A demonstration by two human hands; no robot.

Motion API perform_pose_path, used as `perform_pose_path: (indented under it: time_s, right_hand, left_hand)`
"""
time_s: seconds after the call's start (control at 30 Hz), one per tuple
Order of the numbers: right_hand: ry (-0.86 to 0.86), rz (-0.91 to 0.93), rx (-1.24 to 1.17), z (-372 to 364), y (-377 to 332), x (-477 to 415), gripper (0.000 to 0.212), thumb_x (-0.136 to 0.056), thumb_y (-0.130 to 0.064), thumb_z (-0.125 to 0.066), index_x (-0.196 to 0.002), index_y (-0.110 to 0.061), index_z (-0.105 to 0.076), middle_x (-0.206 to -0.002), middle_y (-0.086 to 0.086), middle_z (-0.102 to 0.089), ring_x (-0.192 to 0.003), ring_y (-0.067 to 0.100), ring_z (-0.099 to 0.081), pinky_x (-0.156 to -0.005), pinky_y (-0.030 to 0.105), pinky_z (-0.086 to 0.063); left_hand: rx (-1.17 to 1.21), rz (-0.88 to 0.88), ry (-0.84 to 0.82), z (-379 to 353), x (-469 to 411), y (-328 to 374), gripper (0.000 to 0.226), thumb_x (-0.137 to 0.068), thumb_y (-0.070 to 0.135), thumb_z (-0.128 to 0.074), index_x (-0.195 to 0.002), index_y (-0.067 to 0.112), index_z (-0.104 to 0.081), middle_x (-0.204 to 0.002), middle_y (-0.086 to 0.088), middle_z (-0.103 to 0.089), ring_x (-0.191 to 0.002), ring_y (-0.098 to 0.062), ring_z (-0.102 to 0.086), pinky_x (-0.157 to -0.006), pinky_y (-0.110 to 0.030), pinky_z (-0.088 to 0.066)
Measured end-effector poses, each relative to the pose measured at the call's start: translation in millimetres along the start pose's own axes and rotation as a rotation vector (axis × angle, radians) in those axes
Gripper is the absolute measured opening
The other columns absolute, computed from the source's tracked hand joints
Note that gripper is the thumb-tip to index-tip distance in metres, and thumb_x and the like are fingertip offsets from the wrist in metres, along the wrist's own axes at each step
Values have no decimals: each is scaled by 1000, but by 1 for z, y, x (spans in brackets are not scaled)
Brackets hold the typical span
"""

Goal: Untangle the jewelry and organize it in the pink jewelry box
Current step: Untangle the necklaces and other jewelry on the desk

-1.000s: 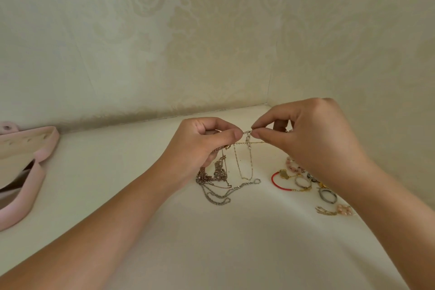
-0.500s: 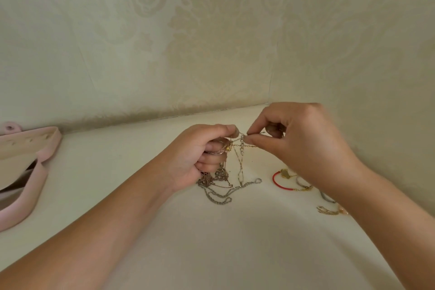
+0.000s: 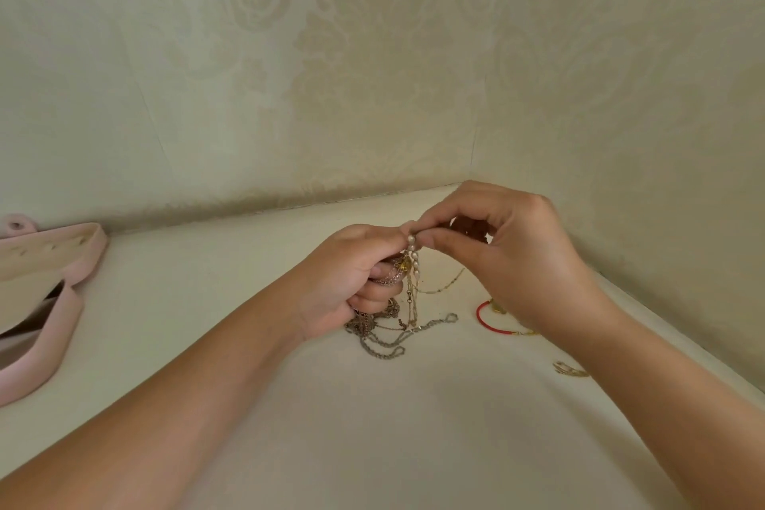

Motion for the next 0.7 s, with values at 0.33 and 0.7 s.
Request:
perform_pose_path:
  time_s: [0.33,0.7]
  right_hand:
    - [-29,-150,-195,-1,8,-1,6,-84,-12,-67,-80,-16,-68,-57,-6,-53,-49,3,-43,-49,15,-36]
    - [137,-220,-722,18,15,-7,11,-92,-8,-51,-83,-13,-58,-64,-3,-56,-66,10,-53,-73,20,-47]
  left_hand:
    - [22,62,-22,0,-2,-5,32,-95,25,-47,-64,16,-48,-52,5,-15,-35,-4,-14,-37,-13,-9]
    - [-140,57,69,6,-3,-9,30,-95,28,-54,-72,14,-41,-51,9,-19,-38,-7,-15,-36,-15,-12]
Point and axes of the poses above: each hand's wrist, its own x-axis away from the middle knuckle, its own z-axis out of the back of the hand, y = z × x, the point moved 6 cm from there along -x, towards the middle knuckle
